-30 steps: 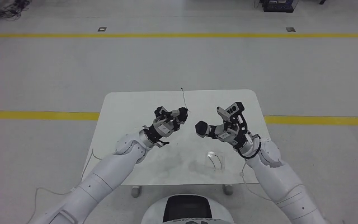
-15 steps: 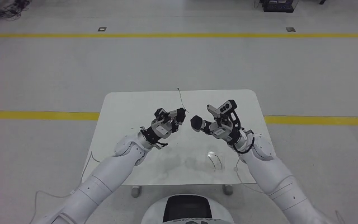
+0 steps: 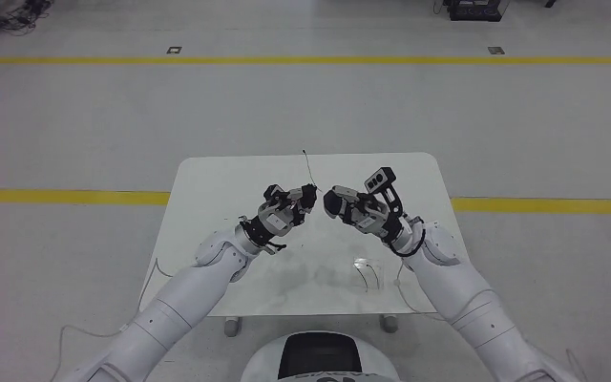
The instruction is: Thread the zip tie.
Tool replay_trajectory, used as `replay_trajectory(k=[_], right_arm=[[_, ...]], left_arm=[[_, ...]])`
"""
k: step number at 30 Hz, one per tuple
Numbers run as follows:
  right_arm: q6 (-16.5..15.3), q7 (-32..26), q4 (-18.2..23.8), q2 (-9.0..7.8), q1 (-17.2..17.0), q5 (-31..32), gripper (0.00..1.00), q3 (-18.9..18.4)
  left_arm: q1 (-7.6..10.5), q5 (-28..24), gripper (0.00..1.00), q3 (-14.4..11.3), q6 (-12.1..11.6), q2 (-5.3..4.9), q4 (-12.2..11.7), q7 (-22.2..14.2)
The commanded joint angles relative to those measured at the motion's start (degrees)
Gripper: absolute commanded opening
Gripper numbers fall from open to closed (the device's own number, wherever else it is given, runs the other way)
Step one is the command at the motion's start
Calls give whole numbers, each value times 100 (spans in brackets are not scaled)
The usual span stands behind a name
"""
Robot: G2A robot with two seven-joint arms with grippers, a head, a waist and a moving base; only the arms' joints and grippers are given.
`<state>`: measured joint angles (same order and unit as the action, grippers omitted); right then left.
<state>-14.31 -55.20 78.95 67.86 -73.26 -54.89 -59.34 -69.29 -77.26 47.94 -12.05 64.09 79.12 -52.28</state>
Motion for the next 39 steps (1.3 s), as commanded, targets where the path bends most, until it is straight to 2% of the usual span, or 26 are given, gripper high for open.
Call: replay_trajectory(k=[1, 7, 22, 28, 39], right_arm=[[1, -20, -52, 18, 46, 0, 20, 21], [3, -93, -247, 92, 225, -13, 15, 104], [-10, -281, -659, 257, 509, -46, 12, 257], [-21, -318, -718, 305, 556, -41, 13, 271], [-14, -379, -777, 374, 621, 13, 9, 247]], left_arm=[[0, 0, 0, 0, 0, 0, 0, 0], [0, 0, 0, 0, 0, 0, 0, 0], [0, 0, 0, 0, 0, 0, 0, 0], [0, 0, 0, 0, 0, 0, 0, 0], [0, 0, 0, 0, 0, 0, 0, 0]])
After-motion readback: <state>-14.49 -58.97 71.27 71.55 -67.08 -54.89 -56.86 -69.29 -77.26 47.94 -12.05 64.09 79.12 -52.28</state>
